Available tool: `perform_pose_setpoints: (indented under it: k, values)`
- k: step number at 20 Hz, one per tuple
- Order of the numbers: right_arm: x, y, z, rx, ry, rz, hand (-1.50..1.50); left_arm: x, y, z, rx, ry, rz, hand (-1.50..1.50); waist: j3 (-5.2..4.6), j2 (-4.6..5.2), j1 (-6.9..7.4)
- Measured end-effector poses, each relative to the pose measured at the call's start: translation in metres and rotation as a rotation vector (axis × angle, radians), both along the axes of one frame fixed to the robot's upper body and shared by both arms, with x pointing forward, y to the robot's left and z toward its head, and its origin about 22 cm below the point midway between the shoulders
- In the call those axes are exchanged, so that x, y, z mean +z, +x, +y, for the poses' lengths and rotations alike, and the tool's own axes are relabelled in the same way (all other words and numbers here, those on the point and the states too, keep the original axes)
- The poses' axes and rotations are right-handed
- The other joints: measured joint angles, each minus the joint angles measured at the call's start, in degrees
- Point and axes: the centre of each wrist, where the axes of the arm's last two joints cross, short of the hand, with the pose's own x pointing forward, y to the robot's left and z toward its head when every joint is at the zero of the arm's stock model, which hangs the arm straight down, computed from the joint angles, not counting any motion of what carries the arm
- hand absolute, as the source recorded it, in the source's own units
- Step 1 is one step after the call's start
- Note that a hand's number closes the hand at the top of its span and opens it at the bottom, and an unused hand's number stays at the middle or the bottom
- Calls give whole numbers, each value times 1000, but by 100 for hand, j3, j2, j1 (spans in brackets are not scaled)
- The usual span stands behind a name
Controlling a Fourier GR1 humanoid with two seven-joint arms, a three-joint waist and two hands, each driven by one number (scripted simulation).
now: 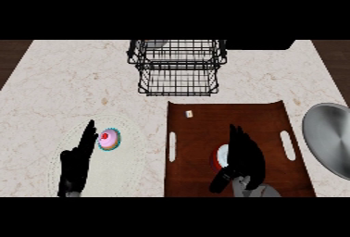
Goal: Pick the can from the tray and place it in the tiered basket
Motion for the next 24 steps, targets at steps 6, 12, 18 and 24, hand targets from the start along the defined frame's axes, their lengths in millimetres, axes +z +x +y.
perform_pose_setpoints:
  k: [6, 12, 18, 24]
  values:
    - [-10, -1, -2, -6, 8, 10, 150, 0, -1, -4, 3, -2, 6, 0, -14, -22, -2]
    - [-16, 0, 5, 24, -13, -19, 150, 1, 3, -4, 0, 0, 7, 0, -44, -57, -16]
    - [-18, 12, -3, 129, -81, -69, 150, 1, -2, -2, -2, 1, 11, 0, -40, -72, 10]
    - [-4, 49, -57, 473, -118, -111, 150, 2, 4, -7, -14, -5, 3, 0, -25, -10, 118]
